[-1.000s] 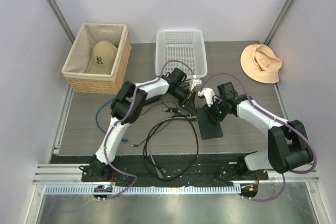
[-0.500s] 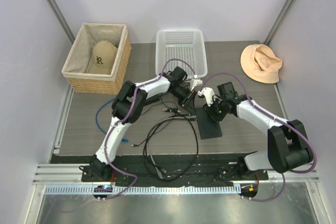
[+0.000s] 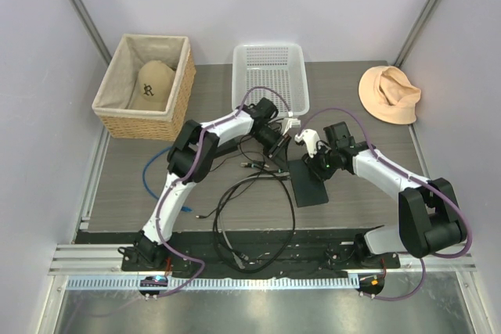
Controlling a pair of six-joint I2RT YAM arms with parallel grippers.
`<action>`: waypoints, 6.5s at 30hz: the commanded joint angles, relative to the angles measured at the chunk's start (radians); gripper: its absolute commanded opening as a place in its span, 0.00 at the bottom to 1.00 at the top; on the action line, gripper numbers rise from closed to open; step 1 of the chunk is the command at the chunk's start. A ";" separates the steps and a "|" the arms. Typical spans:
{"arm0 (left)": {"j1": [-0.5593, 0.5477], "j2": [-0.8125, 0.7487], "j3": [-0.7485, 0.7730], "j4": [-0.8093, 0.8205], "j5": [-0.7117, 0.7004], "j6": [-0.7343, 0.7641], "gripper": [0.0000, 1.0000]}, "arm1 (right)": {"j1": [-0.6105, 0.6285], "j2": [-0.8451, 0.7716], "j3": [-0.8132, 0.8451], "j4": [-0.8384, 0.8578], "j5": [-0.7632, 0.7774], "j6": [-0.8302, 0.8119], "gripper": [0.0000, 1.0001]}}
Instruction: Pull the plug from the switch port
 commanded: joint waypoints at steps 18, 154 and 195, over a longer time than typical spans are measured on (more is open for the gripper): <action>0.049 0.066 0.130 -0.275 -0.134 0.175 0.00 | -0.005 0.059 -0.050 -0.083 0.081 -0.006 0.32; -0.296 -0.919 -1.011 0.613 -0.798 -0.344 0.67 | 0.077 0.114 0.054 0.047 0.015 0.216 0.11; 0.228 -0.856 -0.790 -0.188 -0.560 0.415 0.39 | 0.016 0.024 0.002 0.040 0.030 0.190 0.11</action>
